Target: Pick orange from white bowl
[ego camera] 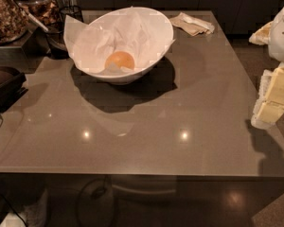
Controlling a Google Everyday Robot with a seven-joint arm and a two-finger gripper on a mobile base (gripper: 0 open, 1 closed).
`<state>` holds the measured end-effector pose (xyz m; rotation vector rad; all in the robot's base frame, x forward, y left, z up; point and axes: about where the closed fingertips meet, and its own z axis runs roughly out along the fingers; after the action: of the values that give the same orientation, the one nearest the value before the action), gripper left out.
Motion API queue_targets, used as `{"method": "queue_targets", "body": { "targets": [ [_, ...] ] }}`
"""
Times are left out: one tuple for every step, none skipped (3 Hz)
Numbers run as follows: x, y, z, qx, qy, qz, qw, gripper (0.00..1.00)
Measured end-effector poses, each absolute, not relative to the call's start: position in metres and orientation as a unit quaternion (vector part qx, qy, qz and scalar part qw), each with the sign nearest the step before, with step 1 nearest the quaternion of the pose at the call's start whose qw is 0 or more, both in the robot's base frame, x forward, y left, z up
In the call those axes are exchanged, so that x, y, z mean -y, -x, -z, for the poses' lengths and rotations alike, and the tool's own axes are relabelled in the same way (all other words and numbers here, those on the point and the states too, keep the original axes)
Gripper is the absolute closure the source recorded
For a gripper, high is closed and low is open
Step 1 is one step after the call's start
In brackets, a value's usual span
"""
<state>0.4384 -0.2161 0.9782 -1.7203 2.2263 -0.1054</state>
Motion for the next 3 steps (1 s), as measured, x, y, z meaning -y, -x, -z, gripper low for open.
{"method": "queue_targets", "body": {
  "targets": [
    [0.216, -0.439, -0.979, -0.781, 0.602, 0.038, 0.163, 0.0],
    [0.208, -0.451, -0.978, -0.801, 0.58, 0.032, 0.147, 0.0],
    [0.189, -0.48, -0.976, -0.822, 0.556, 0.03, 0.12, 0.0]
  ]
}}
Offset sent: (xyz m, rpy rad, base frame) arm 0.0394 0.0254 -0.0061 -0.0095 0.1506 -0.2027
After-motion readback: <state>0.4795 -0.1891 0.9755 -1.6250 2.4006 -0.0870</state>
